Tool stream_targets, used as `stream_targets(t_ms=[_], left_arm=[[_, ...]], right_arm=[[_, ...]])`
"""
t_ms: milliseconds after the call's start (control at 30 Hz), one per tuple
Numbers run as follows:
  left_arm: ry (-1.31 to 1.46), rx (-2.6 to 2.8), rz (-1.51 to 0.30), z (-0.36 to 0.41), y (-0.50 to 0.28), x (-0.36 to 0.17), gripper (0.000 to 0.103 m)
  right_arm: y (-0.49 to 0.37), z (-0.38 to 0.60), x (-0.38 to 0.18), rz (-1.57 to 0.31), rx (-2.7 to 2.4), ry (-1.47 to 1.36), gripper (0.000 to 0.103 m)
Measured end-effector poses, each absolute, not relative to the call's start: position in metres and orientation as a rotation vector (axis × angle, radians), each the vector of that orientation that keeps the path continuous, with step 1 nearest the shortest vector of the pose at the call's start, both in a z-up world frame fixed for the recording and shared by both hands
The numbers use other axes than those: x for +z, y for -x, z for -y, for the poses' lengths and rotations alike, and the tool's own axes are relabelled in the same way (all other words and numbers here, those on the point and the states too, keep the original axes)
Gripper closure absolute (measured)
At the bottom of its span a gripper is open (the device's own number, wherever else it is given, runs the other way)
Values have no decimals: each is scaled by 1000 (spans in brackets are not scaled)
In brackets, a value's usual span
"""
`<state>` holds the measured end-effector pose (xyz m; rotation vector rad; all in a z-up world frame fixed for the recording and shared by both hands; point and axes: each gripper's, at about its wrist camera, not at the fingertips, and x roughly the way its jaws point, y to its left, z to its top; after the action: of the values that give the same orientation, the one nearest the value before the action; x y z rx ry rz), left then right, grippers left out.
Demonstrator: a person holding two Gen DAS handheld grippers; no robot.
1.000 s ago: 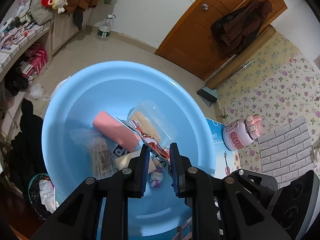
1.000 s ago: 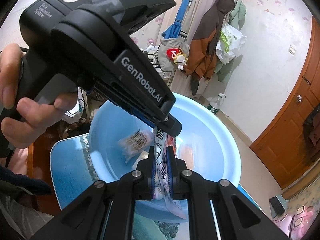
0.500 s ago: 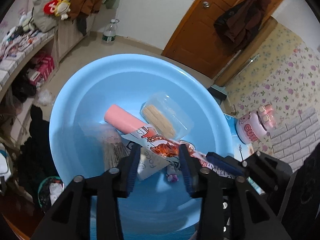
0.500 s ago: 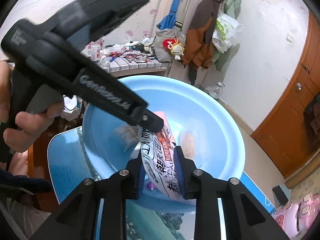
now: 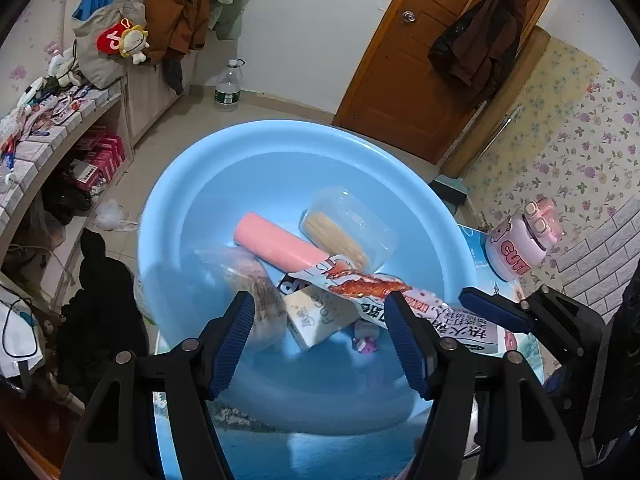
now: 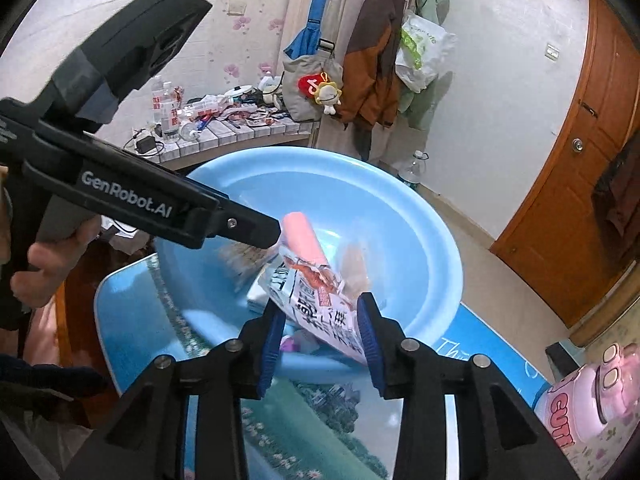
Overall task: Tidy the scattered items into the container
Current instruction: 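Withdraw both tools from the basin back over the table mat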
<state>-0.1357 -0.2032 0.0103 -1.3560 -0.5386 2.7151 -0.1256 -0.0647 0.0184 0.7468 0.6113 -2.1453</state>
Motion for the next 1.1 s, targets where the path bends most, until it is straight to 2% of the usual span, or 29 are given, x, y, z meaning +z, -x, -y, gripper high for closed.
stream_targets(t_ms=[100, 233, 733, 1100], left_arm=[[1334, 2732, 508, 202, 129, 11, 38], [1318, 2753, 444, 196, 122, 14, 35], [1268, 2773, 376, 184, 95, 23, 32], [1283, 2778, 341, 172, 81, 26, 30]], right_arm=[[121, 61, 20, -607, -2150, -749, 65], [122, 58, 24, -574, -2176, -755, 59], [103, 23, 26, -492, -2228, -818, 59], [97, -14, 27, -357, -2283, -885, 59]])
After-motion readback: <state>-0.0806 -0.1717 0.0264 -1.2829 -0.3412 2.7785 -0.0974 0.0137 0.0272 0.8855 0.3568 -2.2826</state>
